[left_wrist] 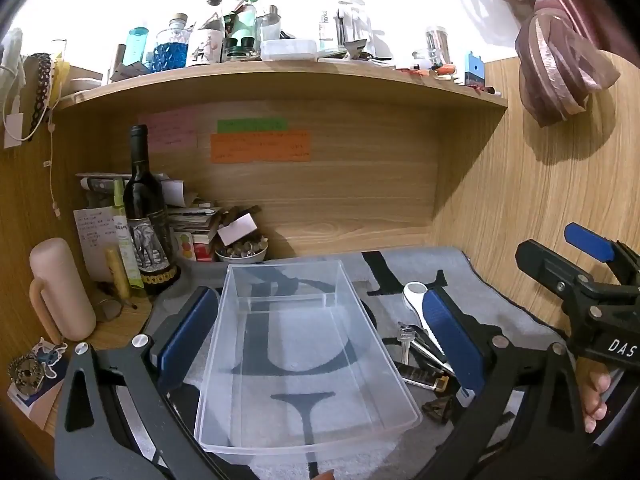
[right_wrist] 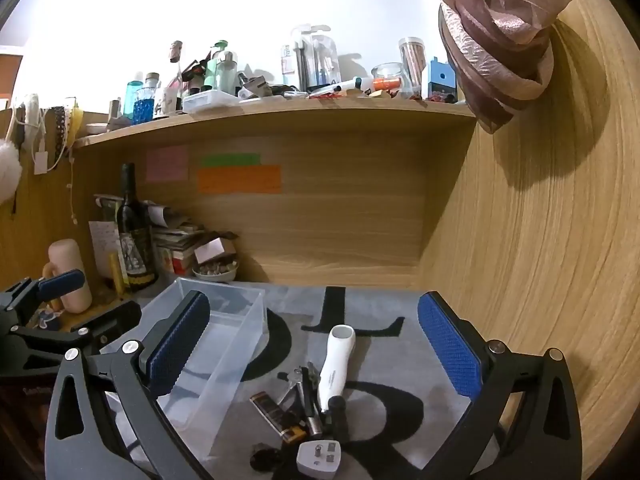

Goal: Organize rigid objects

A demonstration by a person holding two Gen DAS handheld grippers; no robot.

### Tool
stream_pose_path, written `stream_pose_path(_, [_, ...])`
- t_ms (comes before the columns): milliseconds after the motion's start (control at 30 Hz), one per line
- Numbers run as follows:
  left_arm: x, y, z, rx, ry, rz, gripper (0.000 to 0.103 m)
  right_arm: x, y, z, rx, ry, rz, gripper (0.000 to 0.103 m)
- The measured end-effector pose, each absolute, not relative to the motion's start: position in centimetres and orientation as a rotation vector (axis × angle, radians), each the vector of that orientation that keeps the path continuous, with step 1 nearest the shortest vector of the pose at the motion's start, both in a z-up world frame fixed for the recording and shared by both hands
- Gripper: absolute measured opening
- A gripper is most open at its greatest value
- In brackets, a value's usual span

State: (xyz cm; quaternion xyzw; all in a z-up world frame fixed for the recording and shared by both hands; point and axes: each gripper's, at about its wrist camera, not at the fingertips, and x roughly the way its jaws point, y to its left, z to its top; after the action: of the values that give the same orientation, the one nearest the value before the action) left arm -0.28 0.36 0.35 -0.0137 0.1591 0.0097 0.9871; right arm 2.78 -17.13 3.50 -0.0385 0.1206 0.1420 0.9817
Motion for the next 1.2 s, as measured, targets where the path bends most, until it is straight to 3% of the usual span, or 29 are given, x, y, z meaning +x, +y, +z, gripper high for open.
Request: stream_pose_path(1200, [-0.86,0.18,1.15,-0.028,0.304,0.019,0.103,2.35,-17.58,3.98,-0.083,0.230,0.291,0.103])
